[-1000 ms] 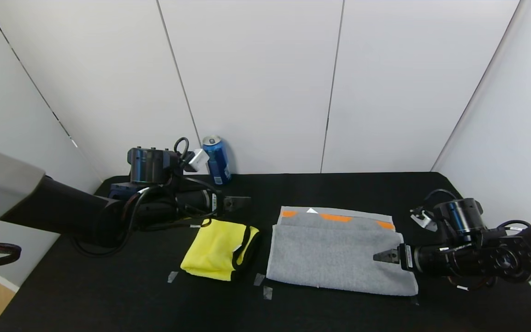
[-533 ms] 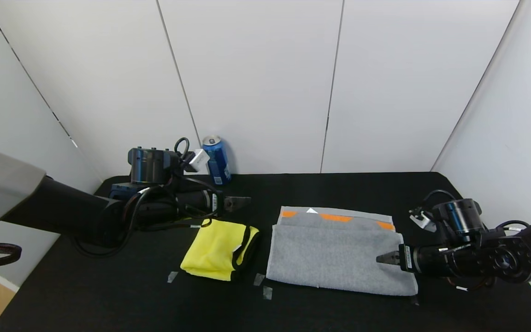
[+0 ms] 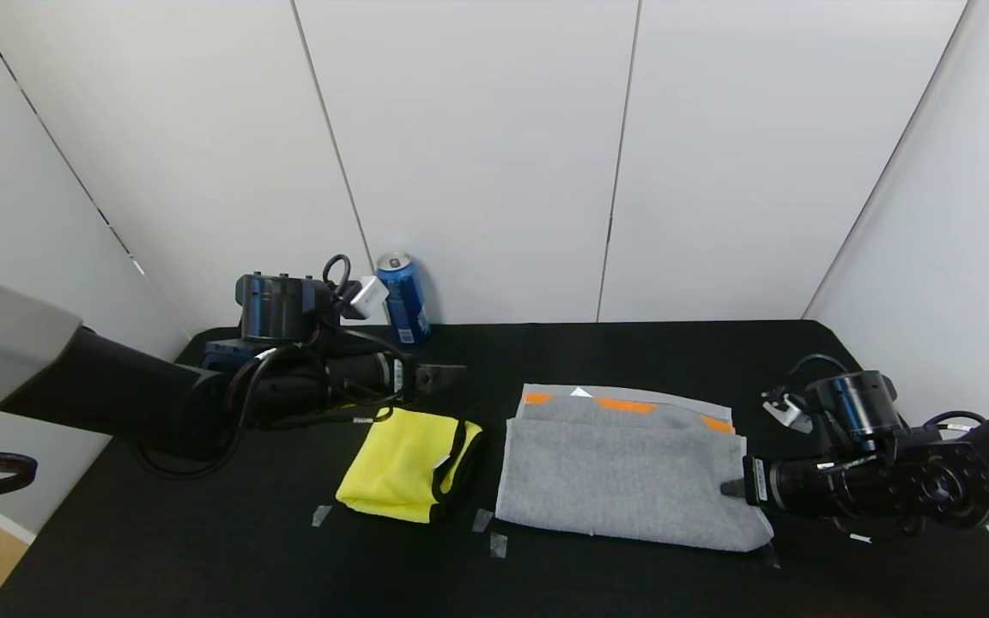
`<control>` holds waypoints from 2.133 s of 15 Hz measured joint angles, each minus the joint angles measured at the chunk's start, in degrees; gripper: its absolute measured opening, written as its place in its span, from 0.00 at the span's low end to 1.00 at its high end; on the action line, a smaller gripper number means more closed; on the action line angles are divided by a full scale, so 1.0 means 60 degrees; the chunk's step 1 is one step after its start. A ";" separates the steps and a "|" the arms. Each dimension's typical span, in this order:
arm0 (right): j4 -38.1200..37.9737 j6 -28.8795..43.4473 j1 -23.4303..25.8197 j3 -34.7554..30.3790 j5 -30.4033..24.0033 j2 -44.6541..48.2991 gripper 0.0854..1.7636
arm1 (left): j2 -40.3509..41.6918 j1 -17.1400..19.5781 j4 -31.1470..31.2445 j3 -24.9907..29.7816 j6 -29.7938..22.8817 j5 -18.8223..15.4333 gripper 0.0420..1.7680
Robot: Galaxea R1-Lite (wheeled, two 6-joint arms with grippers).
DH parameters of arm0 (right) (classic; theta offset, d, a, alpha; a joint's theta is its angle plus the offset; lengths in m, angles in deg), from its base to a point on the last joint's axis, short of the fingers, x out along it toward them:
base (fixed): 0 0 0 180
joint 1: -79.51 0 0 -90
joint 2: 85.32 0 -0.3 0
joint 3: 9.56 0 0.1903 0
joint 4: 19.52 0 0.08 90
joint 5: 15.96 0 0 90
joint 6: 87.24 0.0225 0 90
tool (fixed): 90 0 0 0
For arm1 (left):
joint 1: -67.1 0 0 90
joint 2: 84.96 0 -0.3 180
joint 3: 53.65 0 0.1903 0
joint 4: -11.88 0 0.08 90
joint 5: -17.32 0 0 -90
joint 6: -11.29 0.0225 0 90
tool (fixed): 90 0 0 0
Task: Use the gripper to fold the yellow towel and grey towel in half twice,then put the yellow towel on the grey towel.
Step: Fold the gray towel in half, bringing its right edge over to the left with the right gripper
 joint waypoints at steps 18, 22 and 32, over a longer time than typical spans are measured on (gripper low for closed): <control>-0.0989 -0.0553 0.2156 0.0463 -0.0173 0.1313 0.03 | 0.0171 0.0102 0.0010 -0.0033 -0.0004 -0.0004 0.97; -0.1835 -0.0538 0.1126 0.1245 -0.0154 0.1599 0.03 | 0.0226 0.0102 0.0010 -0.0020 -0.0004 0.0000 0.97; -0.3399 -0.0118 -0.1908 0.4019 0.0293 0.0758 0.03 | 0.0392 0.0146 0.0014 -0.0014 -0.0012 0.0000 0.97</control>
